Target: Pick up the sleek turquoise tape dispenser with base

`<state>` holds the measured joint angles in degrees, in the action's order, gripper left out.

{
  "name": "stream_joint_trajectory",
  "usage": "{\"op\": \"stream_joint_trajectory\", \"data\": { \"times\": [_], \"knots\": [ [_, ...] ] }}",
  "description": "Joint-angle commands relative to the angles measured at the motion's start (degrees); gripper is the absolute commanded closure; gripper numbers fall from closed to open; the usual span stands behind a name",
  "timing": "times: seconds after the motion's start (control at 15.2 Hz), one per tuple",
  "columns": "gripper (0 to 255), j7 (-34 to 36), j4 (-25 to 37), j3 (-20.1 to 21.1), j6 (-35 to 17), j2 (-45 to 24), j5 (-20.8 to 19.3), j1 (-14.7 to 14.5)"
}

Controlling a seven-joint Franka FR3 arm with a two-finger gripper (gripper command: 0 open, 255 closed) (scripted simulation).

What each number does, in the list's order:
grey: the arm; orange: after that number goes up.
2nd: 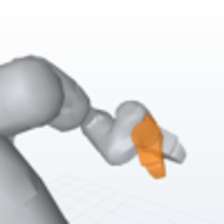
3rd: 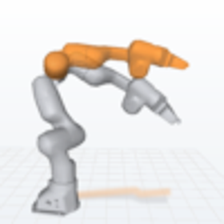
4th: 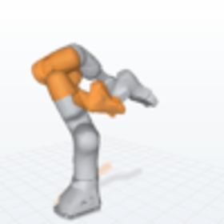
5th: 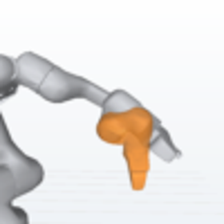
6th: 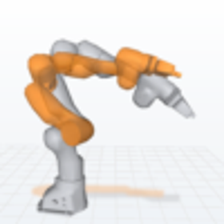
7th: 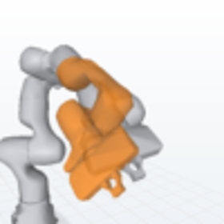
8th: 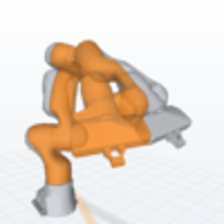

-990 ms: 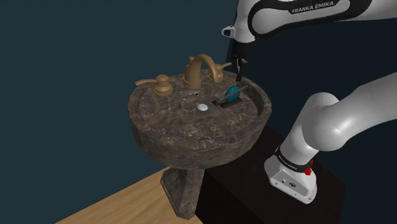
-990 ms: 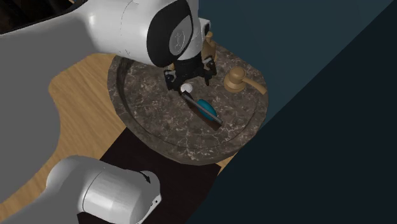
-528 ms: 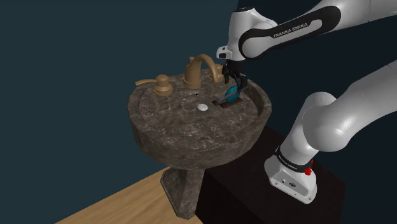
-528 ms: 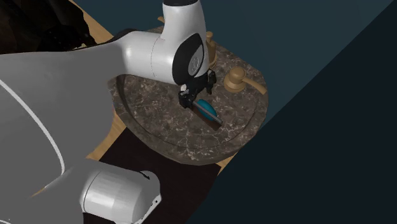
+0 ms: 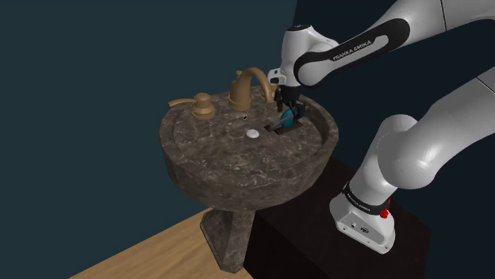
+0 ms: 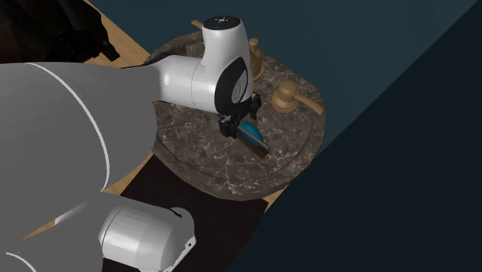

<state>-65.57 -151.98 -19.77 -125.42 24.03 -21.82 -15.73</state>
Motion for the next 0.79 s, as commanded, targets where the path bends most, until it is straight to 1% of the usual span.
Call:
{"op": "stream_joint_trajectory", "data": {
  "times": [0.0, 0.59, 0.73],
  "knots": [
    [255, -0.02, -0.27, -0.13, -0.46, -0.15, -0.13, 0.09],
    [255, -0.04, -0.11, -0.12, -0.36, -0.21, -0.08, 0.05],
    [255, -0.3, 0.7, 0.17, 1.51, 0.87, 0.19, 0.0]
  ]
}}
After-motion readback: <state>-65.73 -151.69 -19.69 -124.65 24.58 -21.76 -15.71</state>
